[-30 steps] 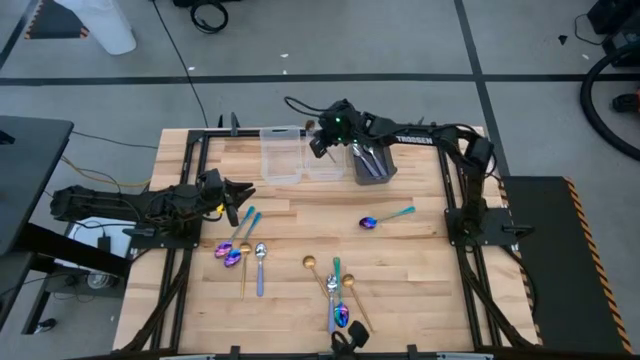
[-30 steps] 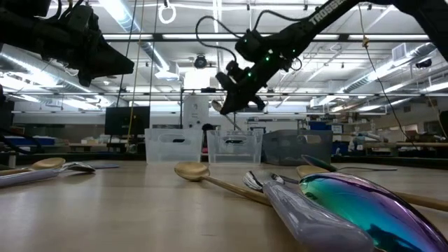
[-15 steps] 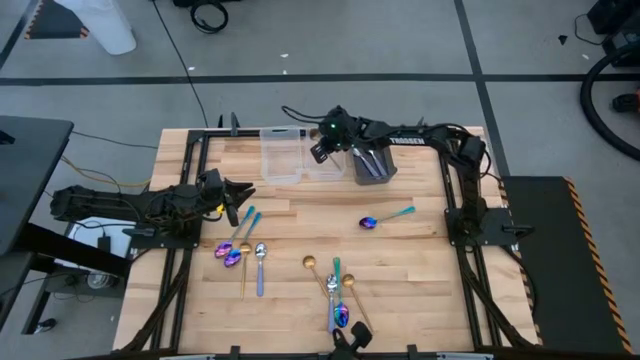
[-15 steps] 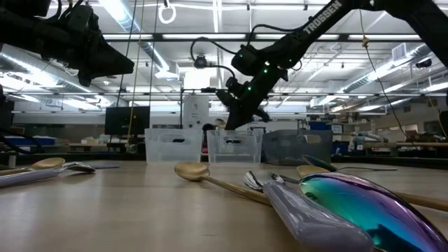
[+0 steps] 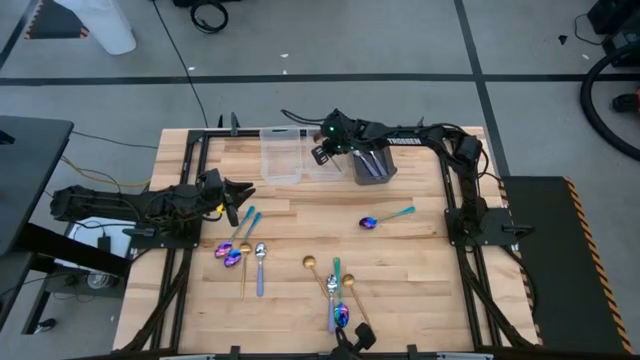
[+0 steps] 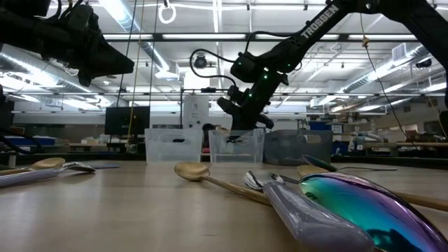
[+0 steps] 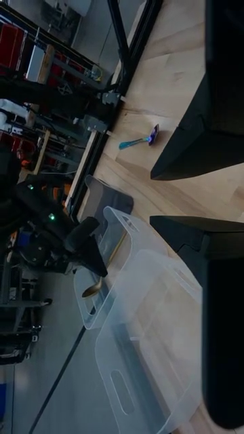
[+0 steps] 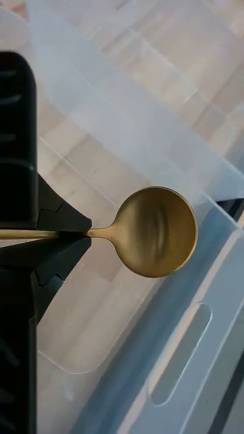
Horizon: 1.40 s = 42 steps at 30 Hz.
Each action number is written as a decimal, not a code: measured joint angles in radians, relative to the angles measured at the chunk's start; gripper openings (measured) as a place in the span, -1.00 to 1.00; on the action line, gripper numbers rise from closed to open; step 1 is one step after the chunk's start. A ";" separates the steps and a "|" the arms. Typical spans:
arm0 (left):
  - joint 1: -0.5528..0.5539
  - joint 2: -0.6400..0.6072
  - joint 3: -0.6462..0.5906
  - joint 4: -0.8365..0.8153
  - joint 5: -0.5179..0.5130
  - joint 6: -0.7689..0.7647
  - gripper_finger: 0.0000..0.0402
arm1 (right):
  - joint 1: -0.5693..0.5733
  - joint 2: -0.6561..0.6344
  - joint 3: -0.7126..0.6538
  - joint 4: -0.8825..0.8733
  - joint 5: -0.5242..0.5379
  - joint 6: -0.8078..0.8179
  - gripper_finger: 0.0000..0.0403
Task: Sort silverware by color (type)
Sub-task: Put the gold spoon into the right transparent bin, then put the blue spoon into the left transparent bin
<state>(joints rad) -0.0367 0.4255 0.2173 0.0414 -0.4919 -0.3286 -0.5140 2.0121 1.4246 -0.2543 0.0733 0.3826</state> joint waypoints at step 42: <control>0.000 0.000 0.000 -0.020 0.008 -0.002 -0.49 | 0.089 -0.248 0.000 -0.243 -0.012 0.026 -0.56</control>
<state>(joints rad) -0.0372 0.4255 0.2173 0.0212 -0.4834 -0.3309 -0.4252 1.7637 1.4242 -0.4975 0.0616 0.4088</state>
